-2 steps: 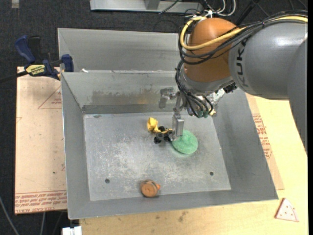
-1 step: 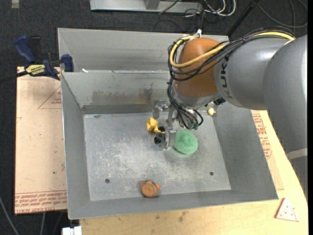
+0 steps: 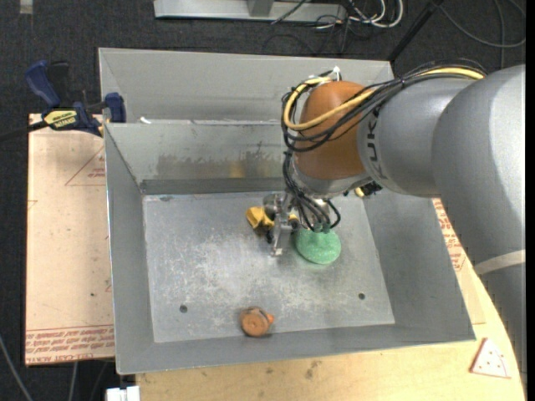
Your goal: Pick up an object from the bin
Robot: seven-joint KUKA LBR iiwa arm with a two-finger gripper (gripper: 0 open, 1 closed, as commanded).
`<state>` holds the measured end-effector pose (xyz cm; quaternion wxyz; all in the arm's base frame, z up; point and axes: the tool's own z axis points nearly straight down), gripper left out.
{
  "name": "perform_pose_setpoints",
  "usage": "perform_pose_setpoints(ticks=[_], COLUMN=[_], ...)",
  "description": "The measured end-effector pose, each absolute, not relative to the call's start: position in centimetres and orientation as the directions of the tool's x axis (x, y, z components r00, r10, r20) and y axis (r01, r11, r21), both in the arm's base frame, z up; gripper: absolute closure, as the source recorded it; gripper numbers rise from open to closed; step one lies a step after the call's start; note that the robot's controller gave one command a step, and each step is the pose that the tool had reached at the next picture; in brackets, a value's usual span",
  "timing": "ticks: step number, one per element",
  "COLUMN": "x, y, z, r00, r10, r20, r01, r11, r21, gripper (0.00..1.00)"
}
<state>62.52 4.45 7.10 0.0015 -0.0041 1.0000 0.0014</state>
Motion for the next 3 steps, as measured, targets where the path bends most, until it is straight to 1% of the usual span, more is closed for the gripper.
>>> perform_pose_setpoints(ticks=[3], x=[62.53], y=[4.46], z=[7.1], r00=[-1.0], r10=[-0.007], r20=[-0.003], r01=[-0.007], r11=[1.0], r21=[0.004], gripper=[1.0])
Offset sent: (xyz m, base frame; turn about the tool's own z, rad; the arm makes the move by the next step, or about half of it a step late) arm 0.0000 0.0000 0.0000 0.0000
